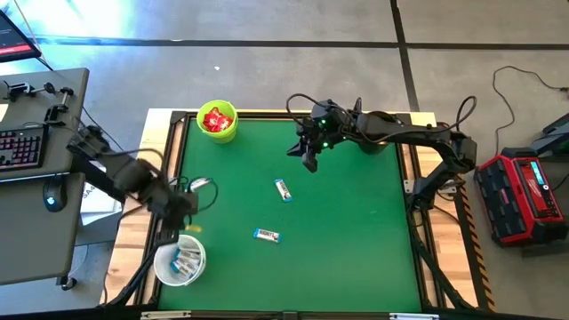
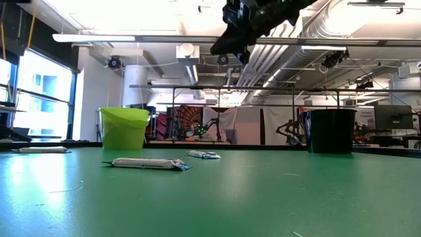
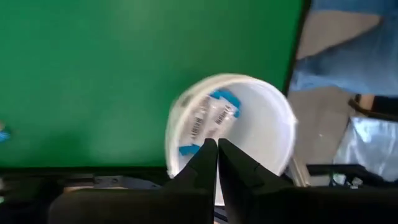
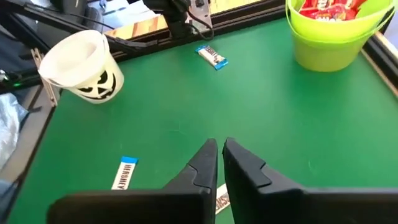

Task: Sort candy by brand, put in halloween buckets
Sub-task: Put the white chocolate into the white bucket

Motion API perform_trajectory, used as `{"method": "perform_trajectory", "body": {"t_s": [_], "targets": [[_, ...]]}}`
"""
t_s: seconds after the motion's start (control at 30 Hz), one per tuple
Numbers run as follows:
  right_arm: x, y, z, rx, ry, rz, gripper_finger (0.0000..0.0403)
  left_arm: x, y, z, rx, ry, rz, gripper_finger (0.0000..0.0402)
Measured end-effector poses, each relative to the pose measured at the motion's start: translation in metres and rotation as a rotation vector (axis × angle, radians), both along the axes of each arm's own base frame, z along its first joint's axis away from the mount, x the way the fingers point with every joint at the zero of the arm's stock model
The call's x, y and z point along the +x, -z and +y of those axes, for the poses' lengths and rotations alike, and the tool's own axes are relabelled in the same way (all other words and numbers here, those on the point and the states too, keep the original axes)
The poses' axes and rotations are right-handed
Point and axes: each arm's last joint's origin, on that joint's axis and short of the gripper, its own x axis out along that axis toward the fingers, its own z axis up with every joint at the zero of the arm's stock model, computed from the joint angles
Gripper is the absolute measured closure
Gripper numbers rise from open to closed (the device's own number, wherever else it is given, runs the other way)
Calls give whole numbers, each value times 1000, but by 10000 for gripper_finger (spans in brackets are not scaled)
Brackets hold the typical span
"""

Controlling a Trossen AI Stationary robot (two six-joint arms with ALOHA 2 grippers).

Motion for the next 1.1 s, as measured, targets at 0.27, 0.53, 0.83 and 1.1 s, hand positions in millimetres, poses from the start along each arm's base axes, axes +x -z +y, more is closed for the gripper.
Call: {"method": "perform_trajectory", "body": {"t_s": [0.27,0.53,0.83,1.1], "targets": [[-2,33,1,10,10,-17,399,14,7,44,174,-61,74,393],[-7,69,16,88,42,-9,402,43,25,93,257,-169,63,350],[-4,69,34,84,23,-1,403,43,77,136,256,-233,118,269],[-7,60,35,60,48,-25,403,33,111,159,255,-344,171,221]]}}
